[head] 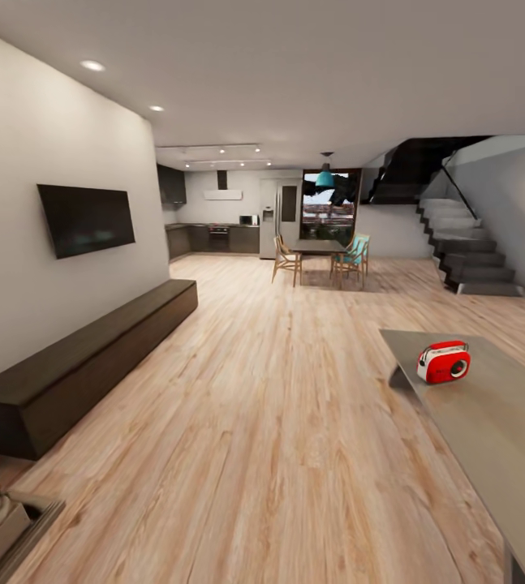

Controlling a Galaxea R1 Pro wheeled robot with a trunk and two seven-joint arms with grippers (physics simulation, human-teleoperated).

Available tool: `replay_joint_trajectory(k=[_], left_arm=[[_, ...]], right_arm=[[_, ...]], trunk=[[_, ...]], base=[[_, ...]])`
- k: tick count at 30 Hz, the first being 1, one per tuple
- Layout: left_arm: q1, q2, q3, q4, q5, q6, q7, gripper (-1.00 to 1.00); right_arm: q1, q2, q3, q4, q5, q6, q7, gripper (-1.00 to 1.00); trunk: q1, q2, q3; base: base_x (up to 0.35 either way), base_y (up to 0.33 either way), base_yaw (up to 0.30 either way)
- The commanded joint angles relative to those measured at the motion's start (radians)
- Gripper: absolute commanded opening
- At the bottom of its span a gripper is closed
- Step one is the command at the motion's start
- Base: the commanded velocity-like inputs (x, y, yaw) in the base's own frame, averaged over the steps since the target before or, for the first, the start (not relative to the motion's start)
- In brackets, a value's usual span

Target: Turn on the radio receiver that's on the table in the living room.

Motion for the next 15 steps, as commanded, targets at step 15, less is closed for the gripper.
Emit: replay_joint_trajectory(k=[15], left_arm=[[0.0, -0.001, 0.0, 0.0, 0.0, 0.0, 0.0, 1.0]], right_arm=[[0.0, 0.0, 0.002, 0.0, 0.0, 0.0, 0.0, 1.0]], trunk=[[0.0, 0.0, 0.0]], base=[[0.323, 0.0, 0.0]])
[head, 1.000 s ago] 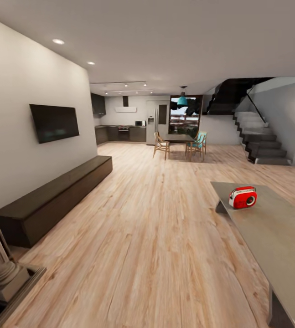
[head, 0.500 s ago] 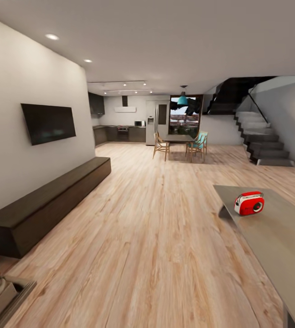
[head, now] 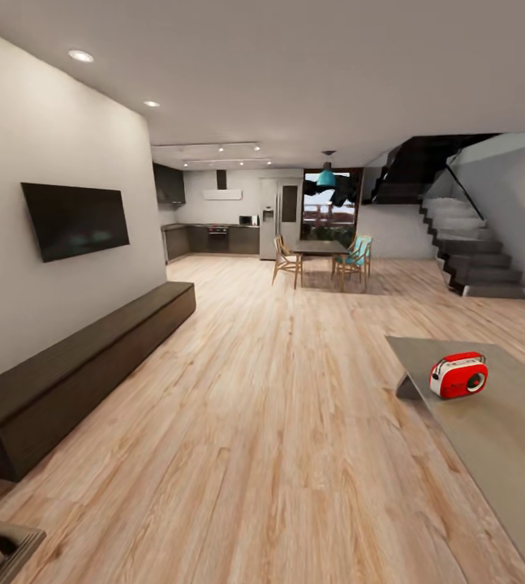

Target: Turn on the radio receiver that's on the table in the living room.

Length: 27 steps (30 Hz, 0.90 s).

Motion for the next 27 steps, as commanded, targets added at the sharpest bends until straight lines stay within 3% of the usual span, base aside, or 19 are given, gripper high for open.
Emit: replay_joint_trajectory(k=[1, 27], left_arm=[[0.0, 0.0, 0.0, 0.0, 0.0, 0.0, 0.0, 1.0], [0.0, 0.001, 0.0, 0.0, 0.0, 0.0, 0.0, 1.0]], right_arm=[[0.0, 0.0, 0.0, 0.0, 0.0, 0.0, 0.0, 1.0], [0.0, 0.0, 0.001, 0.0, 0.0, -0.002, 0.0, 1.0]], trunk=[[0.0, 0.0, 0.0], [0.0, 0.0, 0.0]], base=[[0.323, 0.0, 0.0], [0.323, 0.0, 0.0]])
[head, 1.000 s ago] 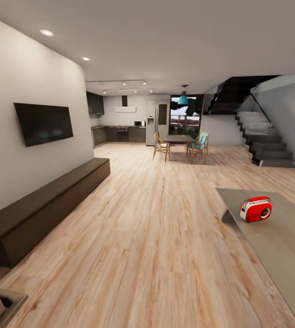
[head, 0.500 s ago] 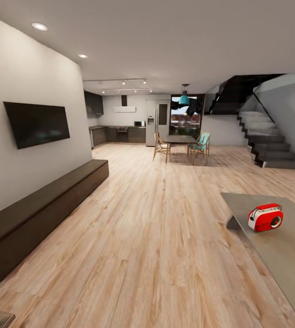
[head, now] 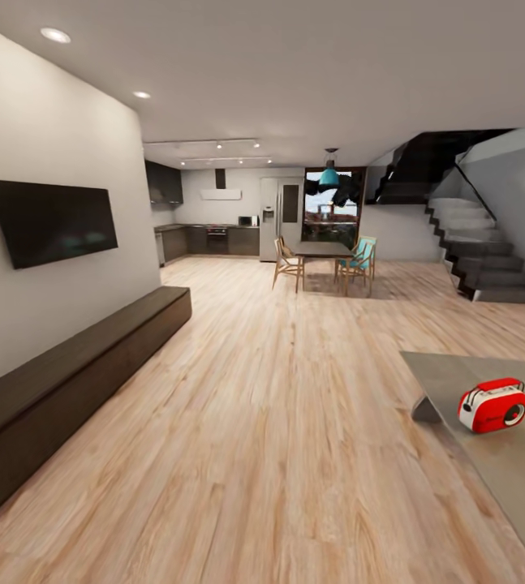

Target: Turn on the radio receiver that's on the table in the living room.

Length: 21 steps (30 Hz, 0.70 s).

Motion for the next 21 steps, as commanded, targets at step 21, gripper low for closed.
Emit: replay_joint_trajectory(k=[21], left_arm=[[0.0, 0.0, -0.002, 0.0, 0.001, 0.003, 0.0, 1.0]], right_arm=[[0.0, 0.0, 0.0, 0.0, 0.0, 0.002, 0.0, 1.0]], trunk=[[0.0, 0.0, 0.0]], base=[[0.323, 0.0, 0.0]])
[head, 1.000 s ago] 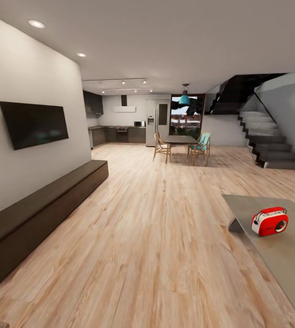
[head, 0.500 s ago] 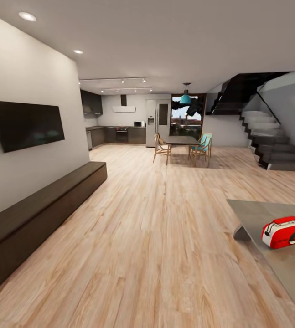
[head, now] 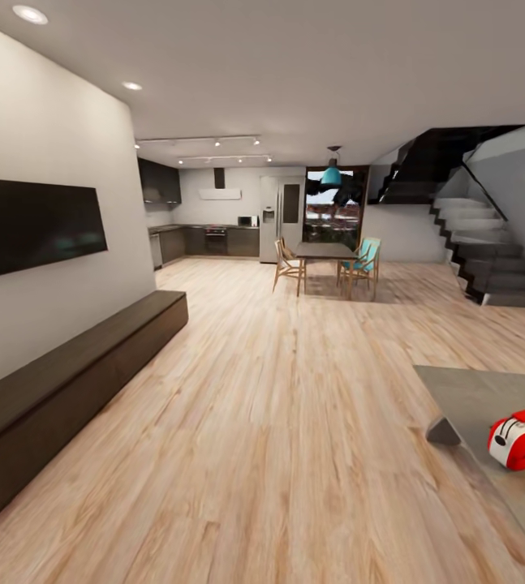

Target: Turn on the radio receiver that's on the table in the living room.

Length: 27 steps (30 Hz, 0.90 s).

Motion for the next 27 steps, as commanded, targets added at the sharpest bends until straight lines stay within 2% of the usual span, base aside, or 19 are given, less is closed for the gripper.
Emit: replay_joint_trajectory(k=[1, 27], left_arm=[[0.0, 0.0, 0.0, 0.0, 0.0, 0.0, 0.0, 1.0], [0.0, 0.0, 0.002, 0.0, 0.001, -0.001, 0.0, 1.0]], right_arm=[[0.0, 0.0, 0.0, 0.0, 0.0, 0.0, 0.0, 1.0], [0.0, 0.0, 0.002, 0.0, 0.0, -0.004, 0.0, 1.0]], trunk=[[0.0, 0.0, 0.0], [0.0, 0.0, 0.0]], base=[[0.323, 0.0, 0.0], [0.323, 0.0, 0.0]])
